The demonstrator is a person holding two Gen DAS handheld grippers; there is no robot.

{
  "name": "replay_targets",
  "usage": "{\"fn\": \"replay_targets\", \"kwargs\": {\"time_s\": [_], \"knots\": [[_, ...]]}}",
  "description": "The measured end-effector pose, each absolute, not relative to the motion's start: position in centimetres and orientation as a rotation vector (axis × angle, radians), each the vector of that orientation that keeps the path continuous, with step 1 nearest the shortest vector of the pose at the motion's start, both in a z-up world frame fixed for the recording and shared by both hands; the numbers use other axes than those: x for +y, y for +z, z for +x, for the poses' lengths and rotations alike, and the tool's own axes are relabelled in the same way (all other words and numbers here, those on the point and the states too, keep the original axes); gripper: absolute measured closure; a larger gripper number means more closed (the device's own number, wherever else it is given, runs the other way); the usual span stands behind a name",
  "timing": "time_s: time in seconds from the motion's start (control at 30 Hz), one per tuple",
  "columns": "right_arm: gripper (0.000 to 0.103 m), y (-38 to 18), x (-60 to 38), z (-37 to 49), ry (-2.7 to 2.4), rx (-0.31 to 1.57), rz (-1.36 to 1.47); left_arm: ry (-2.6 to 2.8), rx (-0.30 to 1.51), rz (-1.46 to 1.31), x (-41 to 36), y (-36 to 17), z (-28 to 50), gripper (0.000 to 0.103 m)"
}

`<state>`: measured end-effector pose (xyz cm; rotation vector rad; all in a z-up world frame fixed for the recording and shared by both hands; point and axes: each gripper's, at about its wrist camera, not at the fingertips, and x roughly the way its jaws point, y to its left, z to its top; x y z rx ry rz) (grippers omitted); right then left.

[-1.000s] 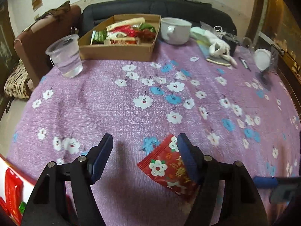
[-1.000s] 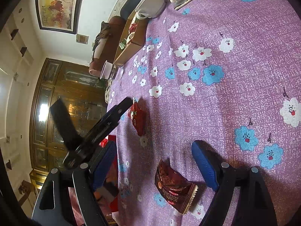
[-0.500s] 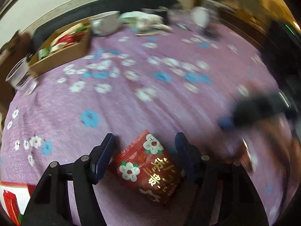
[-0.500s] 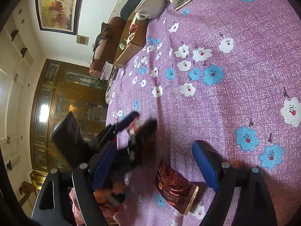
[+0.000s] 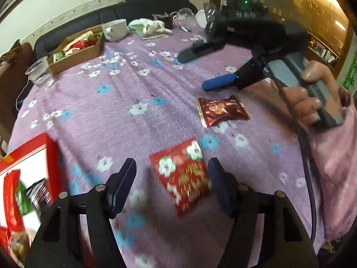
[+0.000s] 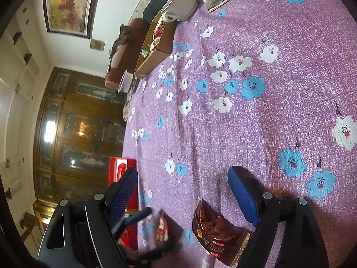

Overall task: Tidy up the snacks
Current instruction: 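Grasp the red-and-white packet with left gripper while right grasps the dark red coffee packet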

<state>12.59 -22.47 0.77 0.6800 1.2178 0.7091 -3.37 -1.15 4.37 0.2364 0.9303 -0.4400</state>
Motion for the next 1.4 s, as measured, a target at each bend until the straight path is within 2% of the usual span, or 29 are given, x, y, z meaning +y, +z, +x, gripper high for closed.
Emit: {"fn": "replay_targets", "kwargs": {"time_s": [0.2, 0.47, 0.57, 0.67, 0.73, 1.1, 1.27, 1.3, 1.37, 1.4], "knots": [[0.019, 2.2, -21.5, 9.6, 0.686, 1.23, 0.361, -0.396, 0.948, 0.187, -0.1, 4.0, -4.6, 0.033], [0.021, 2.7, -17.6, 5.2, 0.585, 1.124, -0.086, -0.355, 0.974, 0.192, 0.6, 3.3, -4.4, 0.033], [0.027, 2.1, -15.9, 4.1, 0.539, 1.08, -0.279, -0.352, 0.992, 0.131, 1.1, 3.6, -4.1, 0.033], [0.036, 2.1, -16.2, 4.1, 0.529, 1.066, -0.279, -0.364, 1.027, 0.051, 1.3, 3.7, -3.5, 0.033], [0.058, 2.3, -17.2, 4.3, 0.507, 1.057, -0.249, -0.366, 1.054, 0.017, 1.1, 3.6, -3.4, 0.033], [0.058, 2.6, -17.6, 6.5, 0.456, 1.032, -0.125, -0.331, 1.097, 0.006, -1.8, 2.3, -2.1, 0.033], [0.057, 2.5, -17.4, 6.7, 0.438, 1.027, -0.123, -0.295, 1.053, 0.023, -2.1, 2.0, -2.5, 0.034], [0.057, 2.6, -17.3, 6.8, 0.435, 1.026, -0.121, -0.291, 1.04, 0.034, -2.2, 1.9, -2.7, 0.036], [0.057, 2.5, -17.2, 6.8, 0.428, 1.024, -0.119, -0.289, 1.01, 0.055, -2.2, 2.0, -3.1, 0.051], [0.057, 2.5, -17.2, 6.8, 0.424, 1.023, -0.117, -0.286, 1.001, 0.064, -2.2, 1.9, -3.1, 0.063]]}}
